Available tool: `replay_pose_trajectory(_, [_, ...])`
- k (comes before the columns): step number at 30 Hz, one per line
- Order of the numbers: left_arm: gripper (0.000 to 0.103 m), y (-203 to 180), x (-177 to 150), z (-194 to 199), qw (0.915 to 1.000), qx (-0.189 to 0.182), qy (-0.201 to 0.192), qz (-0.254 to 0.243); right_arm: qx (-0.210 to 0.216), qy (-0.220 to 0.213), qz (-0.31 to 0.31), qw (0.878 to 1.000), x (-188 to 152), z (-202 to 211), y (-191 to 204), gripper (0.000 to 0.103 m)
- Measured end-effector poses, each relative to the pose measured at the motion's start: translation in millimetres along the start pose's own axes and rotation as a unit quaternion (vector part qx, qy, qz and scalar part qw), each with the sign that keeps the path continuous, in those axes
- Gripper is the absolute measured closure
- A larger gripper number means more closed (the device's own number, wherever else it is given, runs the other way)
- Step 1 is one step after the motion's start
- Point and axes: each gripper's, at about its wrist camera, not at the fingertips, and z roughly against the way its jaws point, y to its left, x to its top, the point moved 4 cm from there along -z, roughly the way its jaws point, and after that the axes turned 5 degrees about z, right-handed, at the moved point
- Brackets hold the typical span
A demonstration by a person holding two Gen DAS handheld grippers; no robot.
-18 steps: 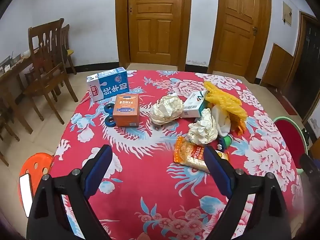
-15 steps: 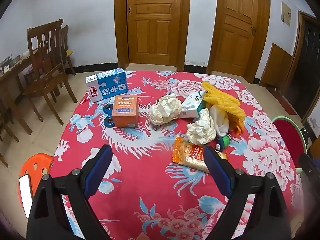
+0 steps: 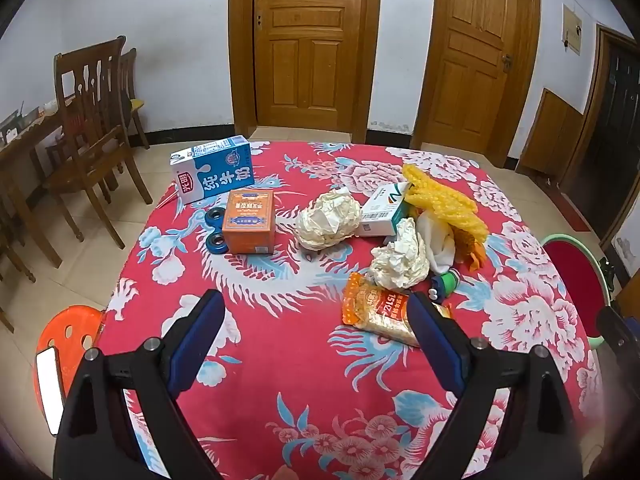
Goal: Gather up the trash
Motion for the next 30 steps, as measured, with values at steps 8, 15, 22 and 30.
replay_pose_trajectory(8, [0.011, -0.6, 1.1, -0.9, 1.0000, -0.002, 0.001, -0.001, 0.000, -0.002, 0.001, 1.000, 1.3, 1.9, 0.7, 0.000])
replay_pose_trajectory(15, [0.011, -0.5, 0.9, -0.5, 1.0000, -0.002, 0.001, 0.000, 0.000, -0.004, 0.001, 1.000, -0.1, 2.8, 1.6, 0.000])
replay_pose_trajectory(22, [0.011, -0.7, 1.2, 0.0, 1.0000, -0.003, 0.001, 0.000, 0.002, -0.004, 0.001, 1.000, 3.8, 5.2, 0.5, 0.000])
replay_pose_trajectory(30, [0.011, -0.8, 1.5, 0.6, 1.0000, -0.003, 0.000, 0.000, 0.002, -0.005, 0.001, 1.000, 4.1, 6.1, 1.0, 0.000])
